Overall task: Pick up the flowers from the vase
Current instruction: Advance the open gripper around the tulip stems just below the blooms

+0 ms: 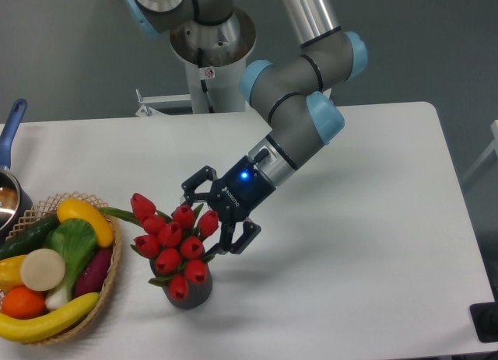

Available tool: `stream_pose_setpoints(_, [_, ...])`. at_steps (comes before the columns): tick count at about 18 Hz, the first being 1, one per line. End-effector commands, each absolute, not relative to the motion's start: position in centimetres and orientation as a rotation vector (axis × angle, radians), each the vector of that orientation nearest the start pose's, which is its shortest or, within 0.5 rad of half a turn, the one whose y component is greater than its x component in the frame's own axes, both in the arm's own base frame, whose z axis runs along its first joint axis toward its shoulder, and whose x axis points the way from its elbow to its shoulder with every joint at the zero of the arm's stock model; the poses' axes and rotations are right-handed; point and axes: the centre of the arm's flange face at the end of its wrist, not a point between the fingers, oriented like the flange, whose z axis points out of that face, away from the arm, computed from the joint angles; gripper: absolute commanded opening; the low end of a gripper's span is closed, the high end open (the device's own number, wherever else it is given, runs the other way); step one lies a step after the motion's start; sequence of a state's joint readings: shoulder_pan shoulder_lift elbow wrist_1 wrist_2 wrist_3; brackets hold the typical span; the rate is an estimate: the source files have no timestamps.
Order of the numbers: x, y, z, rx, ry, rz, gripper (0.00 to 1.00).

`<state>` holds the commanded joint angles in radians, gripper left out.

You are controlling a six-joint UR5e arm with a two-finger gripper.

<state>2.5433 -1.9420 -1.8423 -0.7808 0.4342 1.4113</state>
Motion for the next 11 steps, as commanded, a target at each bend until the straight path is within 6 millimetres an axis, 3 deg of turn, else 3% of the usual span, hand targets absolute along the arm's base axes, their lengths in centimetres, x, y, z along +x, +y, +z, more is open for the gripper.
stream_pose_setpoints(11, [-35.5, 52.8, 29.5, -1.913, 0.552, -0.349, 1.00])
